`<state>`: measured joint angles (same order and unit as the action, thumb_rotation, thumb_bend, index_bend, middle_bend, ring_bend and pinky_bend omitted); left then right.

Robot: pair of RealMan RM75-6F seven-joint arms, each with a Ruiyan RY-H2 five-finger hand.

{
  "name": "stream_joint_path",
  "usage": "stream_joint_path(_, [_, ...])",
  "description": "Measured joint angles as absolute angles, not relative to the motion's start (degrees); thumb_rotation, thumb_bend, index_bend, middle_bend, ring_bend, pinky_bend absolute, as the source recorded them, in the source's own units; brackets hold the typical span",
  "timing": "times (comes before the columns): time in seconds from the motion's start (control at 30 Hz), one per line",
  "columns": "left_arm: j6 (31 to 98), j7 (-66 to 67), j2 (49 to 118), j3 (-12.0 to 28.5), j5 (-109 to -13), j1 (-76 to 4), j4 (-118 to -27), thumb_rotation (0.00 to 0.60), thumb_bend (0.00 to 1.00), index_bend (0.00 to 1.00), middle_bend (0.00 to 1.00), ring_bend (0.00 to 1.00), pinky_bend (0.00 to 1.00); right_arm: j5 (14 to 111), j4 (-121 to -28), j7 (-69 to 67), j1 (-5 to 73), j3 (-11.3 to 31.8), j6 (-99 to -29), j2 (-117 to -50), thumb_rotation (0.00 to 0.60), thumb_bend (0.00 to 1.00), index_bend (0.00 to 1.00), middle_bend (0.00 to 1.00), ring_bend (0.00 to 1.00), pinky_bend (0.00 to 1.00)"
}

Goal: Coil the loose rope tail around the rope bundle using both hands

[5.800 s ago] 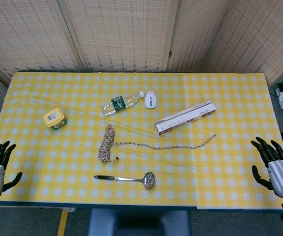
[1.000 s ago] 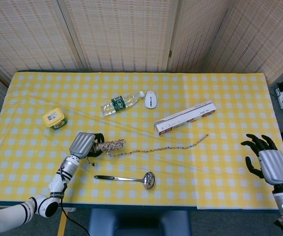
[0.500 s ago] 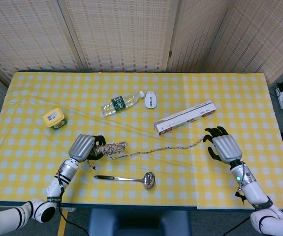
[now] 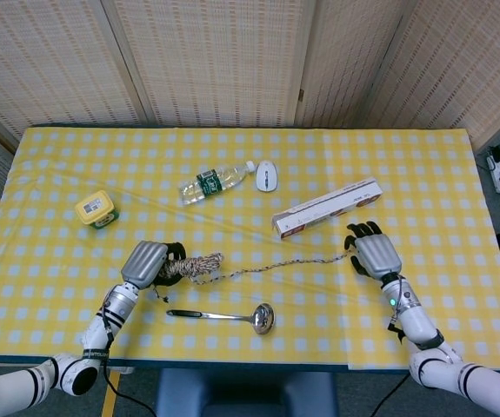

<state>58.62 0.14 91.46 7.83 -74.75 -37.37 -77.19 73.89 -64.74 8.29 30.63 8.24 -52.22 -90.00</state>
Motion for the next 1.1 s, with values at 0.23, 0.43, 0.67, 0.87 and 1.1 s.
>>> stream_joint_path(0.23, [58.2,0.2,91.6,7.8,-74.4,-37.2,-77.1,0.6,0.58,0.67,0.68,0.62,0.73,74.8,-62.1,7.4,31.1,7.7,-53.6,-92.2,0.6,0.37,0.48,0.22,0.15,0.11])
stream_joint_path(0.43, [58.0,0.3,91.7,7.8,-74.3,-37.2,-77.0,0.6,0.58,0.67,0.68,0.62,0.73,74.7,-59.8,7.3,31.5,7.5,-53.4,-93.8,0.6,0.37,0.52,0.23,0.15,0.11])
stream_joint_path(0.67, [57.7,0.3,91.7,8.0,-74.0,-37.1,-76.7,0.6,0.58,0.67,0.68,0.62,0.73,74.0,-57.6,7.1,32.7,7.6,-51.5,-95.3,0.6,0.37,0.53,0.23,0.15,0.11])
stream_joint_path(0.87, [57.5,0.1,91.7,8.0,-73.9,-36.9,-76.3,0.6,0.58,0.67,0.68,0.62,0.72,73.7,-57.0,7.1,33.4,7.7,-50.5,-95.7,0.6,0.37,0.54,0.23,0.16,0.11])
stream_joint_path(1.1, [57.3,0.1,91.9,8.0,-73.9,-36.9,-76.0,0.6,0.58,0.67,0.68,0.61,0.72,73.0,-56.7,7.7,33.7,7.6,-49.7,-95.7,0.6,0.37,0.55,0.24,0.16,0.11])
